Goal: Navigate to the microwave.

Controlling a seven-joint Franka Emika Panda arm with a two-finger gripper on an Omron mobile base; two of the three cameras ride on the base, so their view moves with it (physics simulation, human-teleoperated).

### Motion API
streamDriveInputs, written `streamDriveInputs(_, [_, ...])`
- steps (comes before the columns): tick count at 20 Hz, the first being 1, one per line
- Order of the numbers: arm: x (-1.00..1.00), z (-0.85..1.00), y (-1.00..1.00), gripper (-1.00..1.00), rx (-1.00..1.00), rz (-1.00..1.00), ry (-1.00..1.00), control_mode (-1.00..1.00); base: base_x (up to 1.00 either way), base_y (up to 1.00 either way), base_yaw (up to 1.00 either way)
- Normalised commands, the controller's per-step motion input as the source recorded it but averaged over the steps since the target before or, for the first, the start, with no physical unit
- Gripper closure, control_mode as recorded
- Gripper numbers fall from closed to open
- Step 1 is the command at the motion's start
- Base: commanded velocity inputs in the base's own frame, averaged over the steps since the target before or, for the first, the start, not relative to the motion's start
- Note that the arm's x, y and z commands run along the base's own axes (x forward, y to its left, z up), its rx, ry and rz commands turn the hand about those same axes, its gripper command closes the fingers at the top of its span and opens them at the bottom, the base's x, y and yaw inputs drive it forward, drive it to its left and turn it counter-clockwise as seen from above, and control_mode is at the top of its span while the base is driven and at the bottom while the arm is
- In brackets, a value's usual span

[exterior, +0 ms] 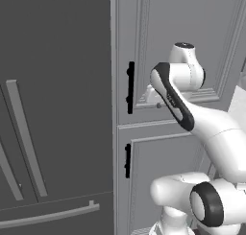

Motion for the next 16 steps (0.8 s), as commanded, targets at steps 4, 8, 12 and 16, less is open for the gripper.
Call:
streamDriveInputs(4, [-0.85, 0.00, 0.01, -1.00, -0.05, -0.01, -0.25, -1.00, 0.00, 0.00, 0.00])
streamDriveInputs(8, [-1.00, 0.00, 0.00, -1.00, -0.12, -0.07, -0.38, -1.00, 0.00, 0.00, 0.00])
streamDriveInputs(12, [-0.99, 0.41, -0.15, -1.00, -0.06, -0.07, -0.41, -1.00, 0.00, 0.00, 0.00])
streamDriveInputs(16, [-0.83, 0.98, -0.30, -1.00, 0.16, 0.00, -0.18, -1.00, 0.00, 0.00, 0.00])
